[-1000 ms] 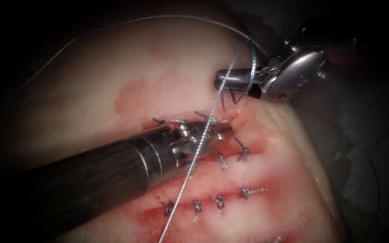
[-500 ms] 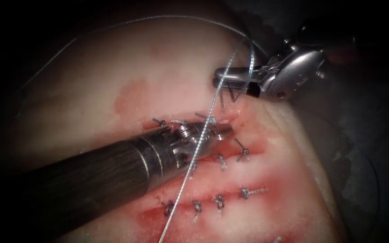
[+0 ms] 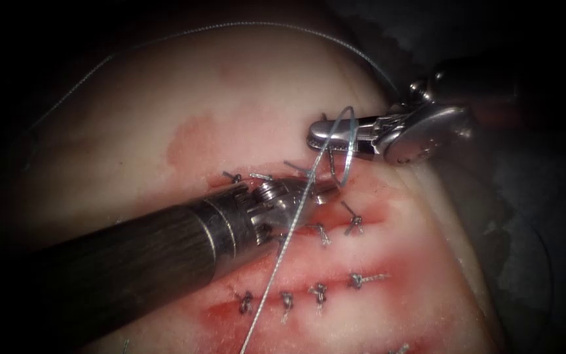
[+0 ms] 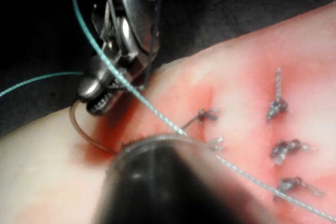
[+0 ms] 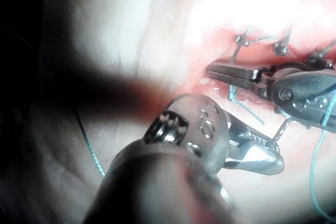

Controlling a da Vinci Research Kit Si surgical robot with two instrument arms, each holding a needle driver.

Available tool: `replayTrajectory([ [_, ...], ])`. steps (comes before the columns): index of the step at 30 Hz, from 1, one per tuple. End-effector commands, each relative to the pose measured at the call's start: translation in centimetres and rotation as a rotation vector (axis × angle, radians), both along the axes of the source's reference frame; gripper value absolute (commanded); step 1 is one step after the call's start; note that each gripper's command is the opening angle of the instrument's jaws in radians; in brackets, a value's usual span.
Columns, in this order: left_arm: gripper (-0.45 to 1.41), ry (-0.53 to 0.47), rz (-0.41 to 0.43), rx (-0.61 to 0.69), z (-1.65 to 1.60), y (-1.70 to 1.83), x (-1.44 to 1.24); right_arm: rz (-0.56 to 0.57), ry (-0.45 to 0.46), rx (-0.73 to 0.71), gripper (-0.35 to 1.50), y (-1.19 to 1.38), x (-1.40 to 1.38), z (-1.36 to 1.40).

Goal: Wound Closure

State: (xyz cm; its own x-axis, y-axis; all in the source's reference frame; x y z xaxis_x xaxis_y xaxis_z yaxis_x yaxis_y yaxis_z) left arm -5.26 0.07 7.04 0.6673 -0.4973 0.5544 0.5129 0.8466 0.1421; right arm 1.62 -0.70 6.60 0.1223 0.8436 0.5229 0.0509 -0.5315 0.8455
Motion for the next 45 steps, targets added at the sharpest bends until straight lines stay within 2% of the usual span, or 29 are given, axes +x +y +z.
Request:
replayTrajectory([
  [1,-0.45,-0.002,-0.003,-0.005,0.01,0.11,-0.06,0.003,0.004,-0.011,-0.35,0.03,0.09,0.07],
  [27,-0.45,-0.003,-0.002,-0.003,0.00,0.10,-0.07,-0.045,0.003,-0.095,-0.35,0.02,0.08,0.03],
  [31,-0.45,-0.002,-0.003,-0.005,-0.01,0.11,-0.07,-0.048,0.003,-0.108,-0.35,-0.01,0.07,0.11],
  [35,-0.45,-0.002,-0.003,-0.005,-0.01,0.11,-0.07,-0.056,-0.007,-0.040,-0.35,-0.02,0.07,0.19],
  [45,-0.45,-0.002,-0.003,-0.005,-0.01,0.11,-0.07,-0.047,0.019,0.122,-0.35,-0.02,0.08,0.19],
])
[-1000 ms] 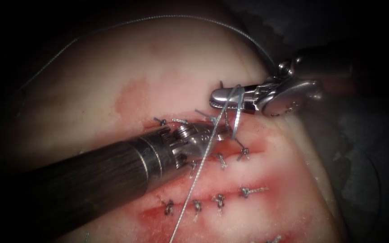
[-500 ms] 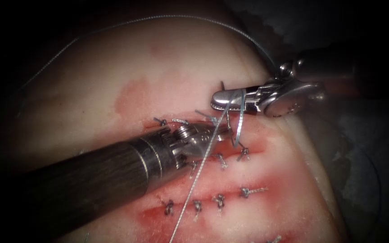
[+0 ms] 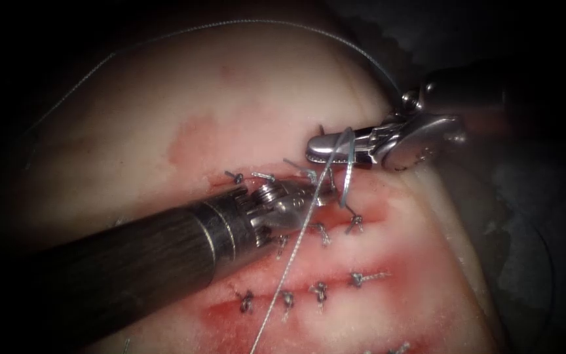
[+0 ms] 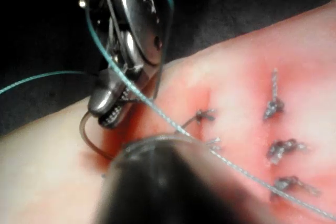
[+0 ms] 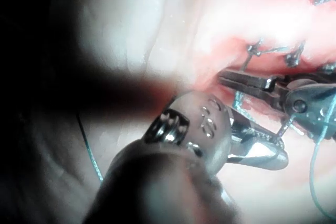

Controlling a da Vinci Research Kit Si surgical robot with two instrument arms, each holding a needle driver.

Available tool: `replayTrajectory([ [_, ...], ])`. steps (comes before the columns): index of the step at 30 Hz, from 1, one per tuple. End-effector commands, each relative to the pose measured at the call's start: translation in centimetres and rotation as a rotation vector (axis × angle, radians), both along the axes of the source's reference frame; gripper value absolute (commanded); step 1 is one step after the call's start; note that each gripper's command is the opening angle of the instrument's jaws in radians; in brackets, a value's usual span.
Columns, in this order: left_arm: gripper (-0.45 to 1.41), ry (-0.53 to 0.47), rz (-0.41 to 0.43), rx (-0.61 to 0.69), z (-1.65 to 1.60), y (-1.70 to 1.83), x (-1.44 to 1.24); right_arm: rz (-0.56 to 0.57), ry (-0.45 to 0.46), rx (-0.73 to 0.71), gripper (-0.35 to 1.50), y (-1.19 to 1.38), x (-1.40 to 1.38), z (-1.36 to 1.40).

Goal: Wound Closure

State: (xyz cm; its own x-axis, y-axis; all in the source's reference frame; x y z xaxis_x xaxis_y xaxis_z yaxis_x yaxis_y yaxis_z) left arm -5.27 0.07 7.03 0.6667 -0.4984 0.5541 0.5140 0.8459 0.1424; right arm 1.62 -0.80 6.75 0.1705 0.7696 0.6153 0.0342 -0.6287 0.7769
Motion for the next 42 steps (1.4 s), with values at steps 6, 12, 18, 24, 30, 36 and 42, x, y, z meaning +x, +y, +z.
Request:
replayTrajectory([
  [6,-0.45,-0.001,-0.003,-0.007,0.02,0.10,-0.06,0.003,0.012,0.125,-0.35,0.08,0.11,0.03],
  [12,-0.45,0.002,-0.003,-0.007,0.03,0.08,-0.07,0.019,0.045,0.160,-0.35,0.16,0.12,-0.03],
  [18,-0.45,0.009,-0.004,-0.007,0.05,0.04,-0.08,0.036,0.054,0.182,-0.35,0.18,0.13,-0.04],
  [24,-0.45,0.008,-0.003,-0.007,0.05,0.04,-0.07,0.035,0.047,0.259,-0.35,0.21,0.14,-0.03],
  [30,-0.45,0.011,-0.002,-0.005,0.05,0.04,-0.07,0.037,0.047,0.301,-0.35,0.21,0.14,-0.03],
  [36,-0.45,0.011,-0.002,-0.005,0.05,0.04,-0.07,0.037,0.046,0.303,-0.35,0.22,0.13,-0.04],
  [42,-0.45,0.011,-0.002,-0.005,0.05,0.04,-0.06,0.037,0.050,0.305,-0.35,0.26,0.12,-0.04],
])
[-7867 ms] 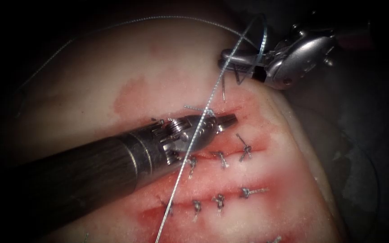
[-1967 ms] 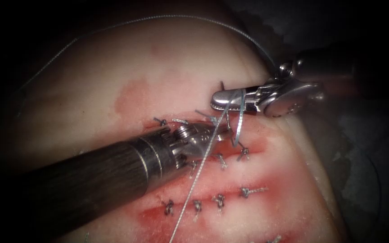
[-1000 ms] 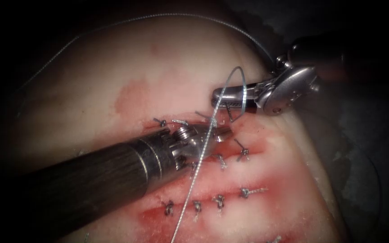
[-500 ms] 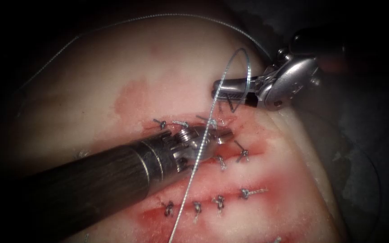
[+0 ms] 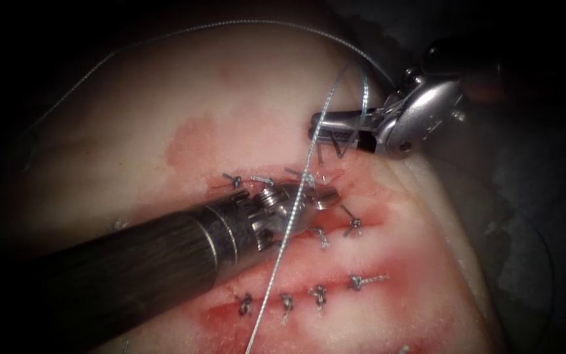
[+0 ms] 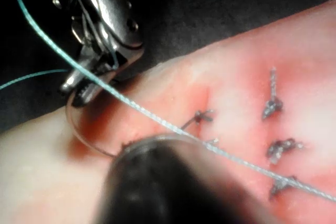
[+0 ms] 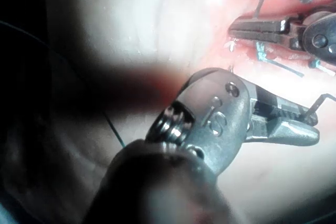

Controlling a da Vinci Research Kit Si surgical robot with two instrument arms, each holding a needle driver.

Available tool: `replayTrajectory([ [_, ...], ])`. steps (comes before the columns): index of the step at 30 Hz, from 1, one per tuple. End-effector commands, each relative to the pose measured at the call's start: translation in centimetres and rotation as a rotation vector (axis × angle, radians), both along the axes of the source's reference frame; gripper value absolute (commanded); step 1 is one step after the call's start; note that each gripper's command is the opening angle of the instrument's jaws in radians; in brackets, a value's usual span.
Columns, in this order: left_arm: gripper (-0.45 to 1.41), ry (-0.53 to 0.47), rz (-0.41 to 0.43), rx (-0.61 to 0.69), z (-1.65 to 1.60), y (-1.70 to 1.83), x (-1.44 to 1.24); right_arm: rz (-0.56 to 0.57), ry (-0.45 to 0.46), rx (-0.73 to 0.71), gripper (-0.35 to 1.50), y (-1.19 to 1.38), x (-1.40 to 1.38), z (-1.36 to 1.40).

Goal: Wound Closure

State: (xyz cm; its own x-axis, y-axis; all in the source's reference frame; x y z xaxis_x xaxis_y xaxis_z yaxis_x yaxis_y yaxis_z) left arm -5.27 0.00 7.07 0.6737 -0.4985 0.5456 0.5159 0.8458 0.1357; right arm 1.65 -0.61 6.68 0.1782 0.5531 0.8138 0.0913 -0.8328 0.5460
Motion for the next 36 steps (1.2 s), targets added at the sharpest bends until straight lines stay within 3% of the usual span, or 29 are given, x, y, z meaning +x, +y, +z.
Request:
replayTrajectory([
  [1,-0.45,-0.002,-0.002,-0.005,0.00,0.11,-0.06,0.000,0.004,0.002,-0.35,0.08,0.08,0.02],
  [10,-0.45,-0.002,-0.002,-0.005,0.00,0.11,-0.06,0.033,0.011,-0.190,-0.35,0.09,0.07,-0.12],
  [27,-0.45,-0.002,-0.002,-0.005,0.00,0.11,-0.06,0.039,0.035,-0.380,-0.35,-0.12,-0.05,0.02],
  [36,-0.45,-0.003,-0.002,-0.005,0.01,0.11,-0.05,0.010,0.095,-0.448,-0.35,-0.24,-0.09,0.13],
])
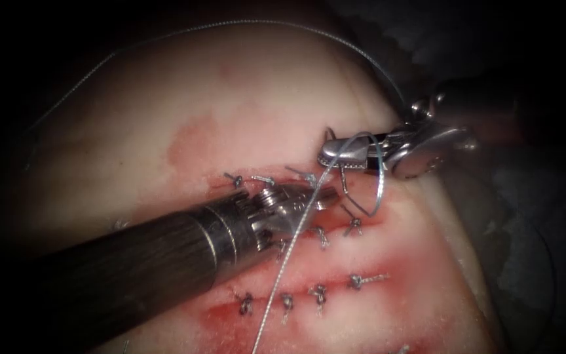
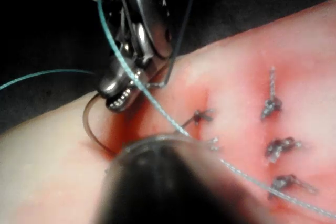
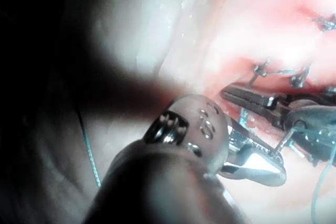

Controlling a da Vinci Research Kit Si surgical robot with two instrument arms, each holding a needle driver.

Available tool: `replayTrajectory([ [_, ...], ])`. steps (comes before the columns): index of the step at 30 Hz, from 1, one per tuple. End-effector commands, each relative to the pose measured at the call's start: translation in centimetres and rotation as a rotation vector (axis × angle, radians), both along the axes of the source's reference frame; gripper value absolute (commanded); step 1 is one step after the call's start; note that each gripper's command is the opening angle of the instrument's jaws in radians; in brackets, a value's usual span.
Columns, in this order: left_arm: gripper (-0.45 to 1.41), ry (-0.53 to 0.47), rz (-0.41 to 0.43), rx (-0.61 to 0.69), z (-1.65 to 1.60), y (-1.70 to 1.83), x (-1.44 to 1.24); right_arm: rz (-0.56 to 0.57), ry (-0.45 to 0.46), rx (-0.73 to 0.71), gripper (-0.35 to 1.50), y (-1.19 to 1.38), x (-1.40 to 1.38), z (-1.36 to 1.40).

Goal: Wound Closure

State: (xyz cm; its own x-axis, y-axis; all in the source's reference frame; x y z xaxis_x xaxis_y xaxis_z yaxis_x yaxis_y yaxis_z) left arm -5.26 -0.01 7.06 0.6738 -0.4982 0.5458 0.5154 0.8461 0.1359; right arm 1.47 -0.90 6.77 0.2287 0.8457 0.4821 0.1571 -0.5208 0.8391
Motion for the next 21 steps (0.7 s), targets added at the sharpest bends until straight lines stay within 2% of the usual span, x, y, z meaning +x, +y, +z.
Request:
replayTrajectory([
  [1,-0.45,-0.002,-0.002,-0.005,0.01,0.12,-0.06,-0.003,0.018,-0.006,-0.35,0.04,0.08,0.04],
  [13,-0.45,-0.003,-0.002,-0.004,-0.01,0.12,-0.06,-0.043,0.108,-0.159,-0.35,-0.06,-0.05,0.05],
  [21,-0.45,-0.002,-0.003,-0.005,-0.02,0.13,-0.06,-0.042,0.114,-0.215,-0.35,-0.09,-0.06,0.01],
])
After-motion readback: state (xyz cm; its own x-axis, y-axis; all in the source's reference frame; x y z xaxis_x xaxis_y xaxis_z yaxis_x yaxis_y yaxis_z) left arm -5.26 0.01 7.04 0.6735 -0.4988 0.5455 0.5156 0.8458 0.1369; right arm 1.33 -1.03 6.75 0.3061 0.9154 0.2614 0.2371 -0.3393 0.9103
